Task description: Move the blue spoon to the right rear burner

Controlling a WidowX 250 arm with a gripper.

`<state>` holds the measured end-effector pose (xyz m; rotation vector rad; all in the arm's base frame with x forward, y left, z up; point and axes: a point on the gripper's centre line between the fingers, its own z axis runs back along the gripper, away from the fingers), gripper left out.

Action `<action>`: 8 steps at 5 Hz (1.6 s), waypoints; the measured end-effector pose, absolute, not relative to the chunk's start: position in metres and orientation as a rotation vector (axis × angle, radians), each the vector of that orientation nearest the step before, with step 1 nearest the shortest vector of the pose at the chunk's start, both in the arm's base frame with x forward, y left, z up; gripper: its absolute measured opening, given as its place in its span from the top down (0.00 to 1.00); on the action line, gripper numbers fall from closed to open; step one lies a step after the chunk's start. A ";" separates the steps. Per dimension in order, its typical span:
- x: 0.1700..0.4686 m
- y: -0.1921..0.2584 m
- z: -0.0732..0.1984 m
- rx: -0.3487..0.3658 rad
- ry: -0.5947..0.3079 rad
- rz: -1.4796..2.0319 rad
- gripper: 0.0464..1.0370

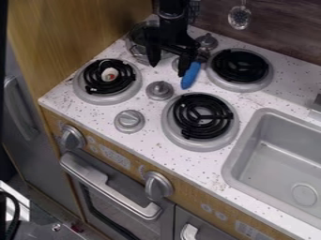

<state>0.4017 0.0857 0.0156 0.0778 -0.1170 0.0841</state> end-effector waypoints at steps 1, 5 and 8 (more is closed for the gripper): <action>0.397 0.084 -0.002 0.068 -0.074 0.084 0.04; 0.477 0.065 -0.048 -0.040 -0.085 0.108 0.07; 0.475 0.062 -0.050 0.041 -0.064 0.093 0.61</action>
